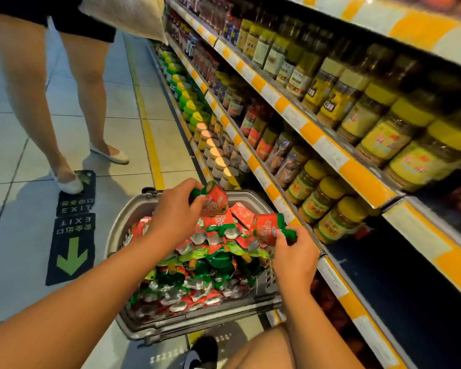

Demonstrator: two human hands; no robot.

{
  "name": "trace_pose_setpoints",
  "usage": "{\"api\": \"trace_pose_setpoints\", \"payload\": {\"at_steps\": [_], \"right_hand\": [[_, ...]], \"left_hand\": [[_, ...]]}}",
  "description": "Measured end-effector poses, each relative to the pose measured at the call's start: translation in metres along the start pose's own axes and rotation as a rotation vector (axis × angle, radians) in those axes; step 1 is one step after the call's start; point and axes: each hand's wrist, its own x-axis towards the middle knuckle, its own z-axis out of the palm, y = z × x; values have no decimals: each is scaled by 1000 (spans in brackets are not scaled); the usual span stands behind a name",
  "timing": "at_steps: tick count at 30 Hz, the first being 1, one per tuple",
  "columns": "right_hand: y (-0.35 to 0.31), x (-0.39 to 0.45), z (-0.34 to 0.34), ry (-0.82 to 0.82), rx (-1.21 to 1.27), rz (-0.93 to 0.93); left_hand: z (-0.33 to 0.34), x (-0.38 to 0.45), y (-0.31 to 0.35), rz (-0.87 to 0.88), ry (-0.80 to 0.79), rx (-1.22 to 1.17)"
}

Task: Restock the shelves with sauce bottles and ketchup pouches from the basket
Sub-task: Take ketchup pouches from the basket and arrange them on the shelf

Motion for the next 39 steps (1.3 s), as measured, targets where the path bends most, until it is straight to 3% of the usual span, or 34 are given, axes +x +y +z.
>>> {"api": "trace_pose_setpoints", "payload": {"at_steps": [7,14,23,30,35,39], "right_hand": [[26,-18,-88,149,126,-60],[40,-16,-193,327,229,-138],[42,-11,-321,537,319,-226],[56,8,-379,639,446,-67],[68,30,-402,631,575,73],[79,45,-410,642,660,109]], "left_hand": [[20,-10,82,112,-93,-133],[48,-30,177,291,-284,-182],[84,-42,311,523,-357,-366],[114,-43,383,420,-473,-548],[146,-36,406,251,-517,-606],[166,-27,416,229,-509,-639]]}}
